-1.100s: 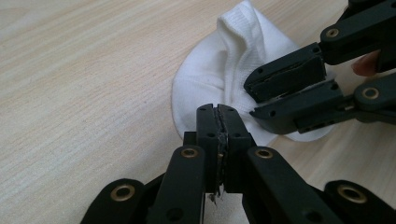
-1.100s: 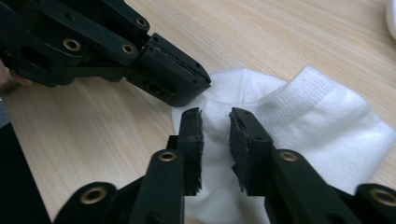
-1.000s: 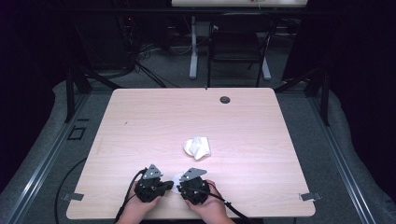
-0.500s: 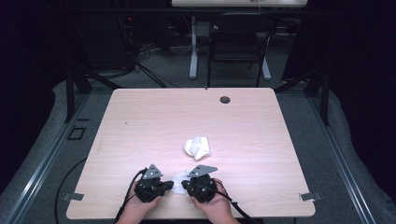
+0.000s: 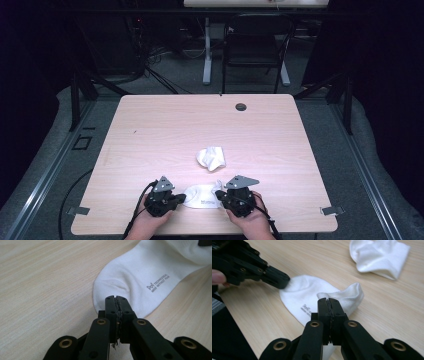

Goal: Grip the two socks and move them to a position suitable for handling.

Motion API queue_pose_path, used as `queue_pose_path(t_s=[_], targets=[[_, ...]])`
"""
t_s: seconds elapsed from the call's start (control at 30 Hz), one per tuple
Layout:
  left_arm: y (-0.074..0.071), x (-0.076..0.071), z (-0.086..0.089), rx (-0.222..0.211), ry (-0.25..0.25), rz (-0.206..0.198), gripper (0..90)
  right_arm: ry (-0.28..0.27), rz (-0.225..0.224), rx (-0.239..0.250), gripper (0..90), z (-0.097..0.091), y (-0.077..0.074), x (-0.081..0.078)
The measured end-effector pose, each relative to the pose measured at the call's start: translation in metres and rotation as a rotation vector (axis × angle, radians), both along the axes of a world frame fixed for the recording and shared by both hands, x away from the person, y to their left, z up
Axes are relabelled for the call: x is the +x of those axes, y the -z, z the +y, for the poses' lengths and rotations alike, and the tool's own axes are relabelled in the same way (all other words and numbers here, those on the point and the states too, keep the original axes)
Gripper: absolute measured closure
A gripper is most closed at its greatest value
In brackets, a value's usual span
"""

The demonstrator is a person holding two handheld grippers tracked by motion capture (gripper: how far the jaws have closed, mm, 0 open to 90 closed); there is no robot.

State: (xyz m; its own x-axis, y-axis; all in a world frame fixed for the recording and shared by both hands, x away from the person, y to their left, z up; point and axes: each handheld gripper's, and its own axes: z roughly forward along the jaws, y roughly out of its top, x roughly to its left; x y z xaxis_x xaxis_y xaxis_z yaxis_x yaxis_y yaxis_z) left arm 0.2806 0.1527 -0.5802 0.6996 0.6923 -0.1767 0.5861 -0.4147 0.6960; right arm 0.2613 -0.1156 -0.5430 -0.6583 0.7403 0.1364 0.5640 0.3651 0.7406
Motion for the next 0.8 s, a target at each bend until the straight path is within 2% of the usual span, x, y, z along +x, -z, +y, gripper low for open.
queue_pose_path(t_s=[0.03, 0.27, 0.3, 0.47, 0.63, 0.73, 0.8], targets=[[0.0, 0.0, 0.0, 0.0, 0.0, 0.0, 88.3, 0.015, 0.004, 0.012, 89.6, -0.004, 0.002, 0.0], [0.0, -0.001, 0.0, -0.003, -0.004, 0.003, 88.2, 0.054, 0.025, -0.003, 89.0, -0.023, 0.002, 0.0], [0.0, -0.001, 0.0, -0.003, -0.004, 0.004, 88.2, 0.055, 0.03, -0.017, 88.8, -0.027, 0.003, 0.0], [-0.001, -0.002, 0.0, 0.0, -0.004, 0.009, 87.4, 0.097, 0.044, -0.013, 84.8, -0.04, 0.003, -0.003], [-0.001, -0.002, 0.001, -0.002, -0.003, 0.014, 85.7, 0.142, 0.007, 0.04, 83.2, -0.049, -0.003, -0.006], [-0.003, -0.002, 0.001, -0.011, -0.004, 0.006, 85.4, 0.134, 0.0, 0.049, 83.5, -0.047, -0.004, -0.006], [-0.005, -0.001, 0.002, -0.018, -0.005, -0.004, 85.4, 0.102, 0.001, 0.059, 83.7, -0.041, -0.002, -0.005]])
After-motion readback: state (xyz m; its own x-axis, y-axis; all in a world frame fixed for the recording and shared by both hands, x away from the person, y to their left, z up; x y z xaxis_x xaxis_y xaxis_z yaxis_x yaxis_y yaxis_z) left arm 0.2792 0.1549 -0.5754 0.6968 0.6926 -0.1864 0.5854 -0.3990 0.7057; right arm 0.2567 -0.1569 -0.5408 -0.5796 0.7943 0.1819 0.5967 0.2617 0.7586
